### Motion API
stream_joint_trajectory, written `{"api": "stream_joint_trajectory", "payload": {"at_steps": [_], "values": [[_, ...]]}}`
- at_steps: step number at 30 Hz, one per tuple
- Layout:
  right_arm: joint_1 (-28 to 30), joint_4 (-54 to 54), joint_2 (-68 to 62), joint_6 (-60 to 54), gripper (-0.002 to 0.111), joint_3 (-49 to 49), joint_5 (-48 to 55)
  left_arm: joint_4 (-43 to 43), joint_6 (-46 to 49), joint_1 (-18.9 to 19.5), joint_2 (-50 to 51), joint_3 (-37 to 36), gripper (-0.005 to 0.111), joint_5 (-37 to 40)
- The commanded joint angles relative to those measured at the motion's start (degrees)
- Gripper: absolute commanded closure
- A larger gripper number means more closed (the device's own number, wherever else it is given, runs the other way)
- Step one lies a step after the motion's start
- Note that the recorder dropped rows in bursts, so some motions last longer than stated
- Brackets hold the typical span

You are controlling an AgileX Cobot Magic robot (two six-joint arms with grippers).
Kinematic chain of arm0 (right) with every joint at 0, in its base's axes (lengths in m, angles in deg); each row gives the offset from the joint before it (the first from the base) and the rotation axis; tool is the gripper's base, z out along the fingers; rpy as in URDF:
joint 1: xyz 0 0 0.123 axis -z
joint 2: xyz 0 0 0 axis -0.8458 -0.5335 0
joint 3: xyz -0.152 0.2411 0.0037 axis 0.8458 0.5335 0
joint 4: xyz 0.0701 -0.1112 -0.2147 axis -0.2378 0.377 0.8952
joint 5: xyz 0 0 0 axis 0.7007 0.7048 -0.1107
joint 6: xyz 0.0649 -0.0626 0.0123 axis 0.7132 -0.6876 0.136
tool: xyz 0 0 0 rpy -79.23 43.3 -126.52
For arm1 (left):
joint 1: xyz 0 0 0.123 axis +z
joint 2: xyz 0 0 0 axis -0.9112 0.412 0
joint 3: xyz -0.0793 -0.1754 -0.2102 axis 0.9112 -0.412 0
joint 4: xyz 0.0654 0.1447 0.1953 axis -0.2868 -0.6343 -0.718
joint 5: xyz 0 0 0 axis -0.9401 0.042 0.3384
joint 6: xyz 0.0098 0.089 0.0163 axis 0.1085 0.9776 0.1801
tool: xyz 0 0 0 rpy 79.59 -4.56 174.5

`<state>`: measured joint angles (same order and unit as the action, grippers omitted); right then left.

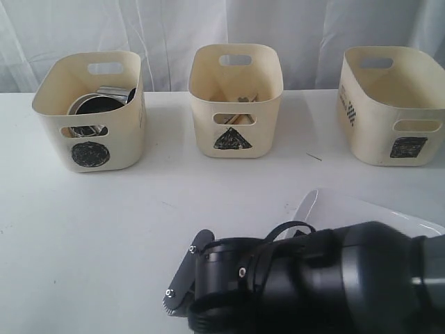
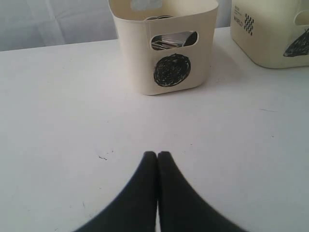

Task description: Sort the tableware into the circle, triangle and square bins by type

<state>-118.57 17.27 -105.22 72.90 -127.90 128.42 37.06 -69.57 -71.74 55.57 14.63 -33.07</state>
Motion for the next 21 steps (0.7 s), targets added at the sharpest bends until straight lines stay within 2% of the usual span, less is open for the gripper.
{"api": "stream_joint_trajectory", "payload": {"at_steps": [1, 21], "values": [[-0.44, 1.84, -2.09, 1.19, 0.059, -0.40, -0.25, 0.51, -0.18, 0.29, -0.26, -0.22, 0.107, 0.01], [1.05, 11.75, -9.48, 7.98, 0.059, -0.40, -2.58, 0.51, -0.18, 0.29, -0.26, -0.22, 0.107, 0.01]]}}
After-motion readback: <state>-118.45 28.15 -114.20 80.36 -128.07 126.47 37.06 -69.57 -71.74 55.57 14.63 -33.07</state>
